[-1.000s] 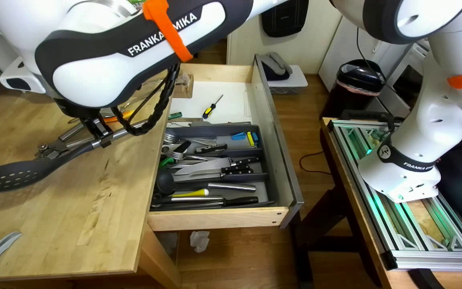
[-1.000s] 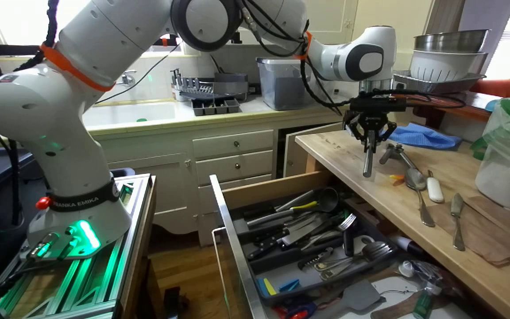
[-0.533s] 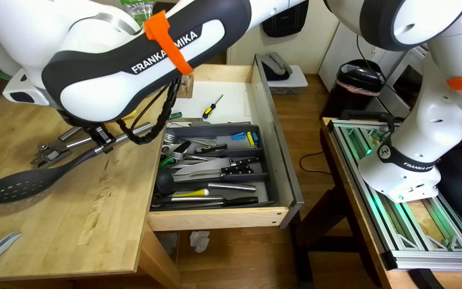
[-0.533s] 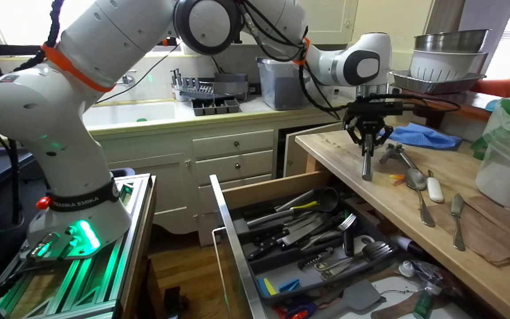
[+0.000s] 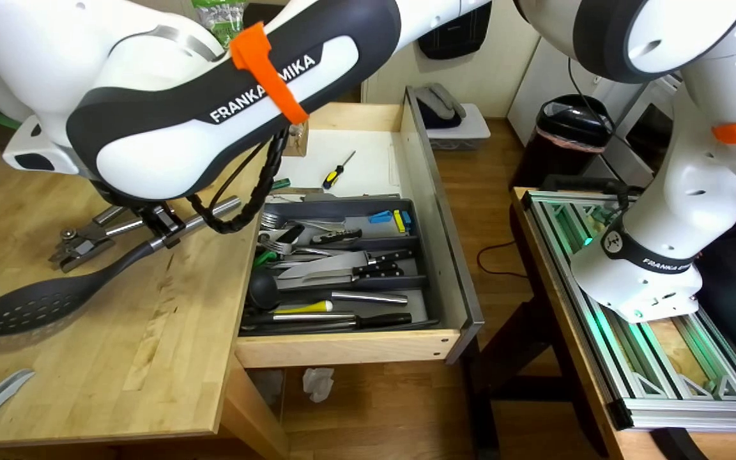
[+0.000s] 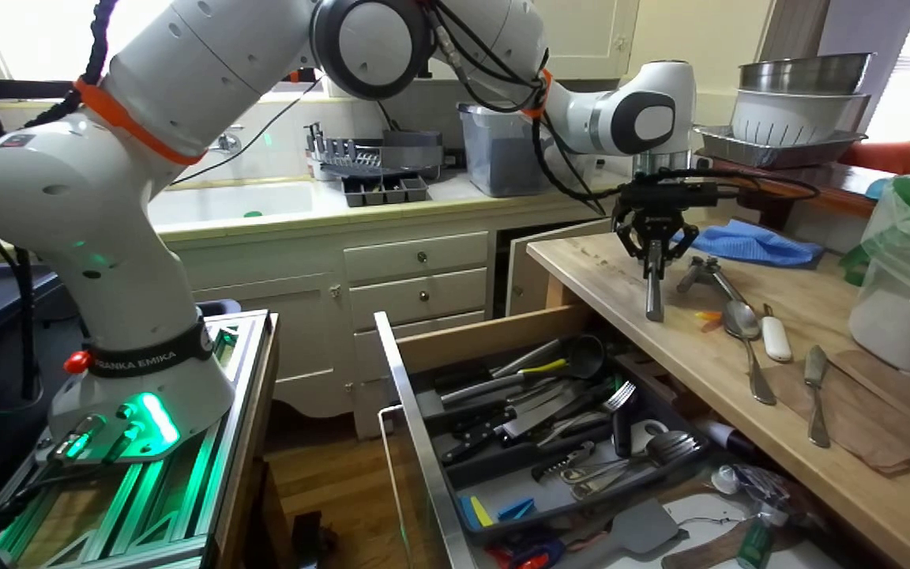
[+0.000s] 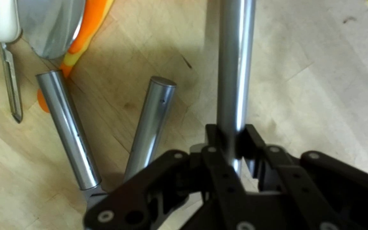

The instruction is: Remove the black spatula from the drawer and put it on the table

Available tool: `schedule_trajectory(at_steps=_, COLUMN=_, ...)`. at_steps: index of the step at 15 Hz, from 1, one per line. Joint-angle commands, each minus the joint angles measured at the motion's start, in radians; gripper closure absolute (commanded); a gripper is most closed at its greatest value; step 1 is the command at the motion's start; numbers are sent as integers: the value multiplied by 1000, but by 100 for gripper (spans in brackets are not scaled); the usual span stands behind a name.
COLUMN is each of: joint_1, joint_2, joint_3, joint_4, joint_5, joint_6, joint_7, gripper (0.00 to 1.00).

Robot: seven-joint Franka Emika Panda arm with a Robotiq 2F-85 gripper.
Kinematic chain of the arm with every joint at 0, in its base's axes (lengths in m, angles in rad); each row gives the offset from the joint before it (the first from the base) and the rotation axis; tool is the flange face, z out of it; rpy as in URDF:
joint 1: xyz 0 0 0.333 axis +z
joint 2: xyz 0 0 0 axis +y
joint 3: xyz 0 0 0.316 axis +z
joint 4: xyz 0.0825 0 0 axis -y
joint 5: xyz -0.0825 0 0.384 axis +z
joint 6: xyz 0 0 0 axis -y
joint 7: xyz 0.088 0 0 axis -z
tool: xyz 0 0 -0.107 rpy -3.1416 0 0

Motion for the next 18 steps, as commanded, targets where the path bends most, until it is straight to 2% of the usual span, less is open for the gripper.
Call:
schedule_trajectory(at_steps=1, joint_1=-6, joint_2=25, joint_3=10, joint_4=16, joint_5=-18, joint_6=15, joint_7=-35, gripper=94)
schedule_trajectory(at_steps=5, joint_1=-5, joint_2=28, joint_3=7, joint_4=16, joint_5=-17, joint_6=22, joint_7=-42, gripper=94)
schedule_trajectory(at_steps=6, joint_1=-7, joint_2=27, joint_3=11, joint_4=20, joint_5=-11, joint_6=20, joint_7=-45, gripper=52)
schedule_trajectory(at_steps=8, joint_1=-3, joint_2=10, joint_3=7, joint_4=10, joint_5=-17, joint_6=35, joint_7=-35, gripper=45)
schedule_trajectory(at_steps=12, joint_1=-4, joint_2=-103, joint_3=5, joint_4=-58, joint_5=2, joint_6=44, joint_7=26, gripper=14)
schedule_trajectory(at_steps=14, joint_1=-23, joint_2=-203, joint_3=28, joint_4=-114, joint_5=58, joint_6=13, joint_7=92, gripper=1)
schedule_trajectory(at_steps=18, joint_1=-81, joint_2=-399, joint_3=49, joint_4=-225, joint_5=174, joint_6=-65, joint_7=188, gripper=0)
